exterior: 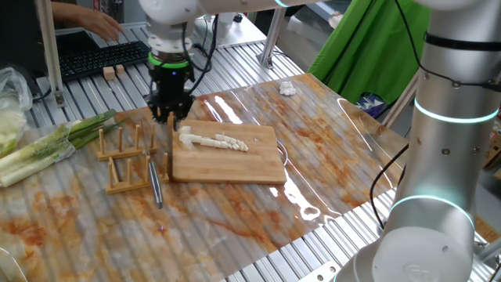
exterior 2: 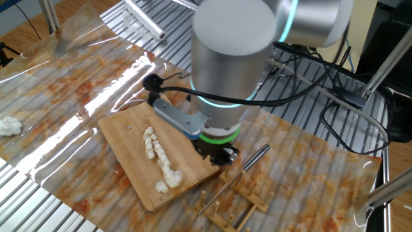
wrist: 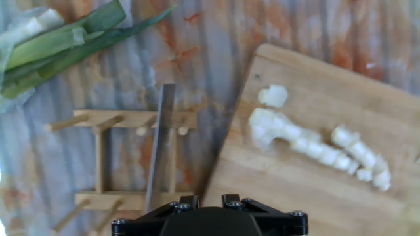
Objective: Chop the scallions
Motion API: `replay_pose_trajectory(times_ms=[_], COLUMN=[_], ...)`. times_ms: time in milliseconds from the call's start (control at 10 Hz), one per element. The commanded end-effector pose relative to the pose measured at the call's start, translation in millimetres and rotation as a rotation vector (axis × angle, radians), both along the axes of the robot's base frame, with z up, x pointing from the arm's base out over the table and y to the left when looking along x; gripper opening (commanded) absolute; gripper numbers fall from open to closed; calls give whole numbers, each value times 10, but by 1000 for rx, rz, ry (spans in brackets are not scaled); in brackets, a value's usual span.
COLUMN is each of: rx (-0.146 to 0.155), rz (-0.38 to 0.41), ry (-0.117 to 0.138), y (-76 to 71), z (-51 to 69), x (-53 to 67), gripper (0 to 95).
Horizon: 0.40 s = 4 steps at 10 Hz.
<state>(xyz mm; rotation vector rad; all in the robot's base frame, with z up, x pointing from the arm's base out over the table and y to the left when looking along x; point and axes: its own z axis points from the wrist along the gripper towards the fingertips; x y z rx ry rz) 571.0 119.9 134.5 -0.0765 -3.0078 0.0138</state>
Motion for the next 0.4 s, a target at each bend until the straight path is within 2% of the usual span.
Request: replay_pose_trajectory(times_ms=[100,400], rx=[0,-1], rz=[40,68], ry=[0,-2], y=[-161,-232], z=[-83,-124], x=[42,35], gripper=[190,190])
